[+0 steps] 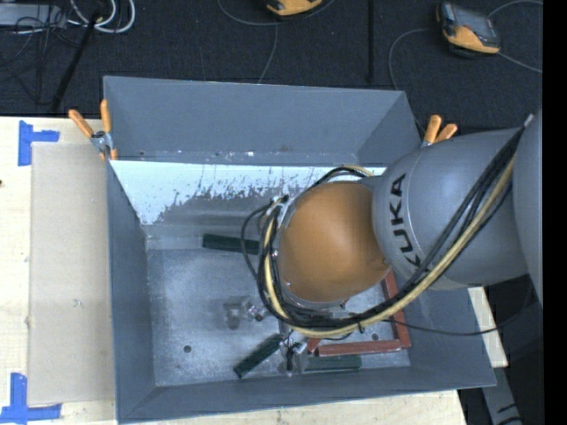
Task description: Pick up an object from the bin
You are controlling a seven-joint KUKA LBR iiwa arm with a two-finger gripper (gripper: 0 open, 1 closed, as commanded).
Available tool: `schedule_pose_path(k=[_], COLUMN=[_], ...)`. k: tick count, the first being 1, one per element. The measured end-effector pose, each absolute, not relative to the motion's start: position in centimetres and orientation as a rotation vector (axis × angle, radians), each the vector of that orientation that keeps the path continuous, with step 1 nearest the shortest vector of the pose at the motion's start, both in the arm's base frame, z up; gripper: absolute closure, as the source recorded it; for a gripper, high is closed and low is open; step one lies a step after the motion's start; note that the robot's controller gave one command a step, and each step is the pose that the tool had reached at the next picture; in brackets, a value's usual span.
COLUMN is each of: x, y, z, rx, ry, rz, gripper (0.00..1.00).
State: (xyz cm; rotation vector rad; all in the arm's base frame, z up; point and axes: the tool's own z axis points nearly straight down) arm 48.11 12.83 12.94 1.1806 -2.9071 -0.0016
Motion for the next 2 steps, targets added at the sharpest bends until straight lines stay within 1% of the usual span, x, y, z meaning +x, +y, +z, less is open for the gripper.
schedule_pose_path(k=[1, 2], x=[48.55, 48.69], y=[12.51, 12.55], z=[6.86, 6.84], rx=[1.373, 1.368], ry=[-2.831, -2.833], rz=[0.001, -0.001], gripper=[0.0, 0.0])
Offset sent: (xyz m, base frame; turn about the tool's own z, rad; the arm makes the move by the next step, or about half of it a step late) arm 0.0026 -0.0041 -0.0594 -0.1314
